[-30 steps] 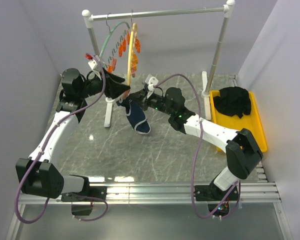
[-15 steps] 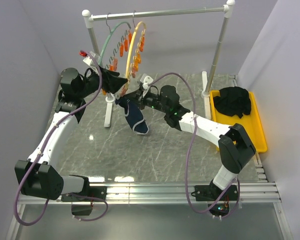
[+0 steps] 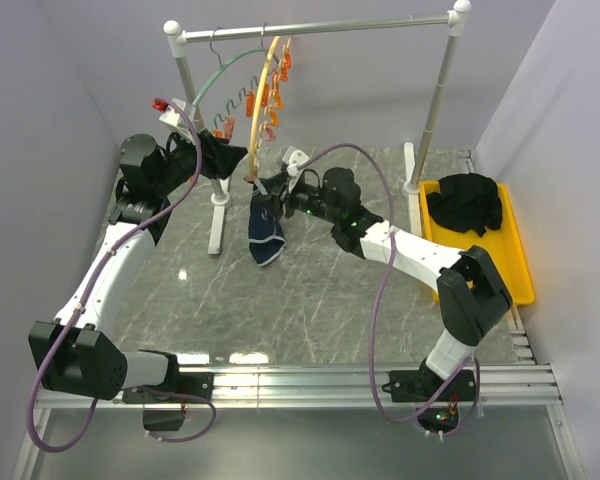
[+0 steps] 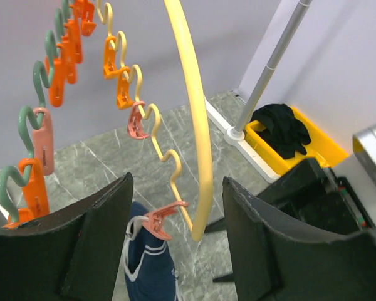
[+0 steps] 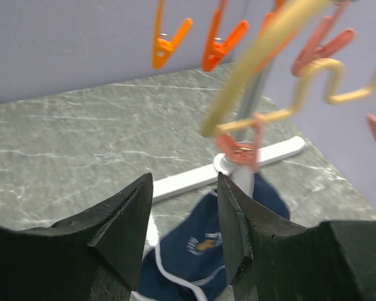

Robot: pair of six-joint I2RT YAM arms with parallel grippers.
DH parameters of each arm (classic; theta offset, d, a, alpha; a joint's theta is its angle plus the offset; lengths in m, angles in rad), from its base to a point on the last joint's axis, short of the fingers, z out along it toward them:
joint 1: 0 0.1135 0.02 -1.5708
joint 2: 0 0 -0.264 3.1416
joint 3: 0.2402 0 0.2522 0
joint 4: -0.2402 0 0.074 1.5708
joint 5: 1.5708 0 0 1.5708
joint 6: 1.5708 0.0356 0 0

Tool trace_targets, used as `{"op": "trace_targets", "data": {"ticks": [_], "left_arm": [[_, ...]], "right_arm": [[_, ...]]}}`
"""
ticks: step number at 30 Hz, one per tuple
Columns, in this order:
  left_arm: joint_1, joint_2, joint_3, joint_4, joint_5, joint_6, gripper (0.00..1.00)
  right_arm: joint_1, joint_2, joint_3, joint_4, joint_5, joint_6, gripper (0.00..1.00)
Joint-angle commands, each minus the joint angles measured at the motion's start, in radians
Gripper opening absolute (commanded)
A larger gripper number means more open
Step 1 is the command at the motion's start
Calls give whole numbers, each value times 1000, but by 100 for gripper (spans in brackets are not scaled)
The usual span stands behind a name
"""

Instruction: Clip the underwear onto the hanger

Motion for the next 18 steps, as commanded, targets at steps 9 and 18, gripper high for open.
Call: {"op": "trace_targets", "data": {"ticks": [9, 18], "left_arm": [[3, -30, 7, 52, 20, 66, 63], [7, 4, 18, 73, 173, 192, 50]], "right_arm": [[-225, -23, 7, 101, -230, 85, 52], [-256, 161, 177, 213, -264, 82, 51]]}}
